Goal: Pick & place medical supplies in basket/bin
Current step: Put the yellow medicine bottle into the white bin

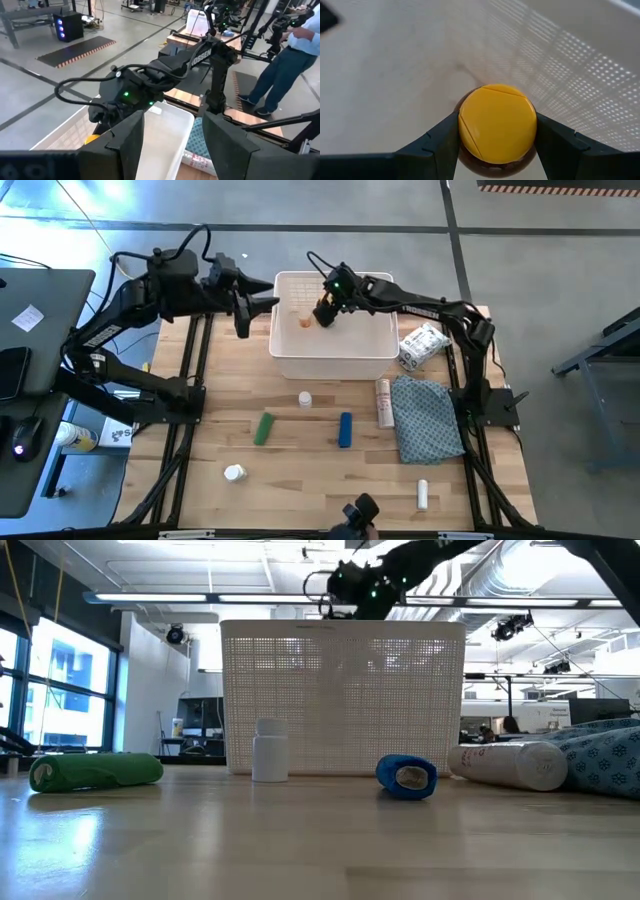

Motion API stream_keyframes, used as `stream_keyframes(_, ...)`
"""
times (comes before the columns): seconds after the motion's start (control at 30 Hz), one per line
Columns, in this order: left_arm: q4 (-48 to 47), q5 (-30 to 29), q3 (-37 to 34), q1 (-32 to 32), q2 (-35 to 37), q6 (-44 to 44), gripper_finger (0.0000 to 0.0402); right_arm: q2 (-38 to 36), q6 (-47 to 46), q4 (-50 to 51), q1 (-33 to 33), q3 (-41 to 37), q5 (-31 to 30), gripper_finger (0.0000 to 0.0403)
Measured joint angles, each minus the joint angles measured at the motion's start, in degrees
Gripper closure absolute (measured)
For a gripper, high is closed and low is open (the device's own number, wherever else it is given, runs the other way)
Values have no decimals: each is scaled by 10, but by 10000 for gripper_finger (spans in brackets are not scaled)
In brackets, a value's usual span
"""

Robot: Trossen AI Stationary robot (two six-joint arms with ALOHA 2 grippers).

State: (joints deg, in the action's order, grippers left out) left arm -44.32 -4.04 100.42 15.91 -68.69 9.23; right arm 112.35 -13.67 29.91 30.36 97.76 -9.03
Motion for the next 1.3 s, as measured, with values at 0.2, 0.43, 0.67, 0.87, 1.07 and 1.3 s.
stream_keyframes(0.2,-14,2,0,-1,0,0,170,19,5,-24,12,1,-8,189)
stream_keyframes(0.43,-26,1,0,-2,0,0,170,46,-2,-50,1,0,-16,189)
stream_keyframes(0.67,-26,7,0,-2,2,5,170,68,-5,-58,-12,1,-26,189)
stream_keyframes(0.87,-35,10,0,-2,5,15,170,70,-31,-82,-13,1,-45,189)
stream_keyframes(1.07,-41,10,0,-2,8,15,170,70,-56,-95,-13,1,-47,189)
stream_keyframes(1.3,-58,11,0,-2,14,11,170,70,-58,-94,-13,0,-50,189)
